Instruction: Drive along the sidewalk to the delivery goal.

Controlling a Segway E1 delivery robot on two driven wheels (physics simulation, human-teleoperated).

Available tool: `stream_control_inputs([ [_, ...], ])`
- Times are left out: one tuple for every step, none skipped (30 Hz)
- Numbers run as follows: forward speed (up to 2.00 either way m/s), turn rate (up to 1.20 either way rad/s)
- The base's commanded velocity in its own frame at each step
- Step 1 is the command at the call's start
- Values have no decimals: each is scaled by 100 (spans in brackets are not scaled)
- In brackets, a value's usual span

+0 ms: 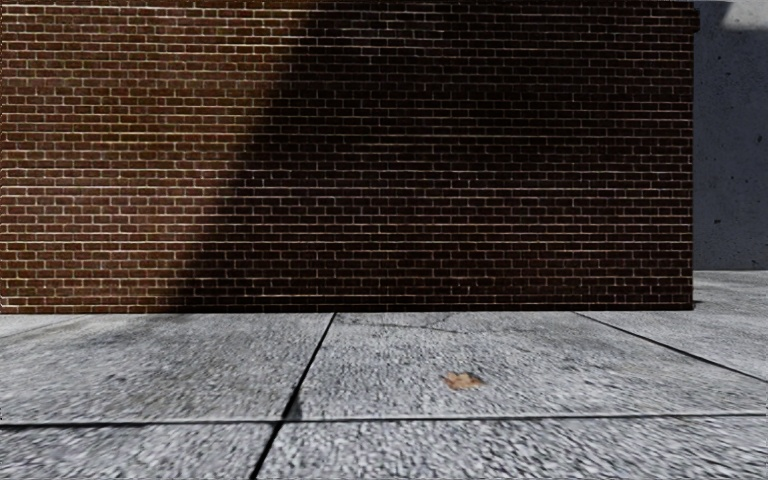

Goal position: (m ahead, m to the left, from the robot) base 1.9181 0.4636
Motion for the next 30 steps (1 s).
stream_control_inputs([
  [200,0],
  [200,0],
  [200,0],
  [200,0],
  [200,0],
  [200,0],
  [172,0],
  [125,0],
  [88,0],
  [88,0],
  [78,0],
  [69,0],
  [66,0],
  [66,0],
  [58,0],
  [55,0],
  [53,0],
  [53,0],
  [52,0],
  [51,0],
  [50,0],
  [50,0],
  [49,0],
  [49,0],
  [49,0],
  [49,0],
  [49,0],
  [49,0],
  [48,0],
  [47,0],
])
